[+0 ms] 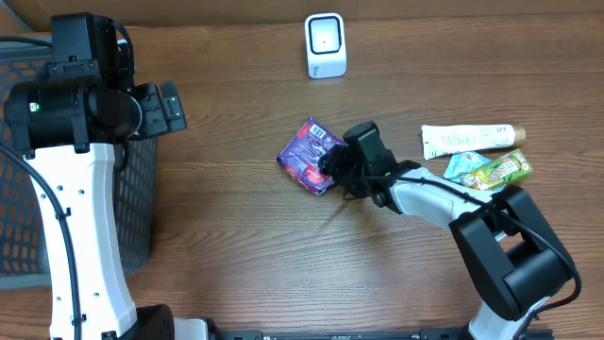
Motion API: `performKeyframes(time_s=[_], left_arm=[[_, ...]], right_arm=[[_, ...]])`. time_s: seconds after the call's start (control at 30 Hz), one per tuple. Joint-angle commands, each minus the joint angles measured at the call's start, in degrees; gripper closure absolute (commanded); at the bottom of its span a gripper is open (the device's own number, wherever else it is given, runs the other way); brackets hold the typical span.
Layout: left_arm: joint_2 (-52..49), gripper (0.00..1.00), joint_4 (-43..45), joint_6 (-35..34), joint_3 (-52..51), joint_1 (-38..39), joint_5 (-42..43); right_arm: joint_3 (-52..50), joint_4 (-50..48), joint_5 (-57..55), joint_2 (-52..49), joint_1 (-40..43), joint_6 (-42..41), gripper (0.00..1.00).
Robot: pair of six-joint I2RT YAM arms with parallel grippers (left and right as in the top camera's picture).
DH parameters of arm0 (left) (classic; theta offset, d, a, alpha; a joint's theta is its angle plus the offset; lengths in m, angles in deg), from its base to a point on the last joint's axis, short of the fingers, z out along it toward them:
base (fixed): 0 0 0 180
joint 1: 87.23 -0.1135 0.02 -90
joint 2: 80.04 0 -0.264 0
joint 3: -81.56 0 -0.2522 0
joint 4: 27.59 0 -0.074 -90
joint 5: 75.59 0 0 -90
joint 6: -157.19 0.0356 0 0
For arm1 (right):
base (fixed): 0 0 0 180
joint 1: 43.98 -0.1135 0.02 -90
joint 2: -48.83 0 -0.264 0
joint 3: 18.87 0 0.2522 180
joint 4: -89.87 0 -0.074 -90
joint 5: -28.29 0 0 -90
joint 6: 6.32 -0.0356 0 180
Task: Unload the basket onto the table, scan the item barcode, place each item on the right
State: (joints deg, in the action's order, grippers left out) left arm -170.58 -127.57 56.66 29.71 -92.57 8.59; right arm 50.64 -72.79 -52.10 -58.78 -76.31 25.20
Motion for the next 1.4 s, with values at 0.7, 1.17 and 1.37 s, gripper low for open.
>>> performKeyframes(time_s=[0.7, 1.17, 1.37], left_arm=[[0.2, 0.00, -0.1, -0.2, 1.2, 0.1, 0.3], [0.2, 0.00, -0.1, -0.2, 1.2, 0.1, 0.3], [0.2, 0.00, -0.1, -0.2, 1.2, 0.1, 0.3]], right_arm=[[26.6, 44.3, 19.8, 9.8, 16.5, 47.2, 0.78], [48.4, 64.7, 3.2, 9.8, 12.3, 57.1, 0.80], [48.4, 61.5, -2.8, 9.8, 10.5, 54.8, 0.84]])
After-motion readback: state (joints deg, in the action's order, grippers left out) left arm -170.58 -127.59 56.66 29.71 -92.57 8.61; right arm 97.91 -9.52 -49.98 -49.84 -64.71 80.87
